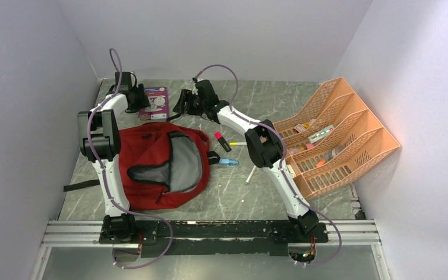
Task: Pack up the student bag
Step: Move the book to the center of the board.
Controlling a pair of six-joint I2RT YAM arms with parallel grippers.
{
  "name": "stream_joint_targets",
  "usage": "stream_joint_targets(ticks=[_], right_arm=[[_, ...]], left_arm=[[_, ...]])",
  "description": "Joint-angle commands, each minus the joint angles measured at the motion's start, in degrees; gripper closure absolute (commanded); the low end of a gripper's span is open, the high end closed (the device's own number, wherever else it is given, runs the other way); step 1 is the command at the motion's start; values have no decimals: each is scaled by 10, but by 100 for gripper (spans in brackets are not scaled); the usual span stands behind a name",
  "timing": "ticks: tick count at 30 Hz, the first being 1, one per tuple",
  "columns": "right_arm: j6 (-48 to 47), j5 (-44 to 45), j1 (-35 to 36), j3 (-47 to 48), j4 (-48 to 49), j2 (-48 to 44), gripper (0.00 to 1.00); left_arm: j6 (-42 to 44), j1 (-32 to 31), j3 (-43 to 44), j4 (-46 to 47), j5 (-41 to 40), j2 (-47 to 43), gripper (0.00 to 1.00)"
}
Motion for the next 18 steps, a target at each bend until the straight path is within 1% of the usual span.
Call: stream_joint_targets(ticks=[1,6,9,13,16,18], right_arm=[[0,-6,-6,-9,16,8,28],[2,3,-17,-14,12,6,28],[7,4,-29,-19,11,6,28],[5,1,-47,-8,0,15,27],[-2,8,-57,15,-27,27,27],[-6,20,-63,14,-37,26,26]], left_arm=[[15,-20,-2,8,60,17,42],[24,-61,-11,8,82,14,55],[35,-85,-9,6,85,18,59],[33,-101,-5,8,99,27,69],[30,-111,-6,11,111,31,74],[30,-120,-6,14,114,33,75]])
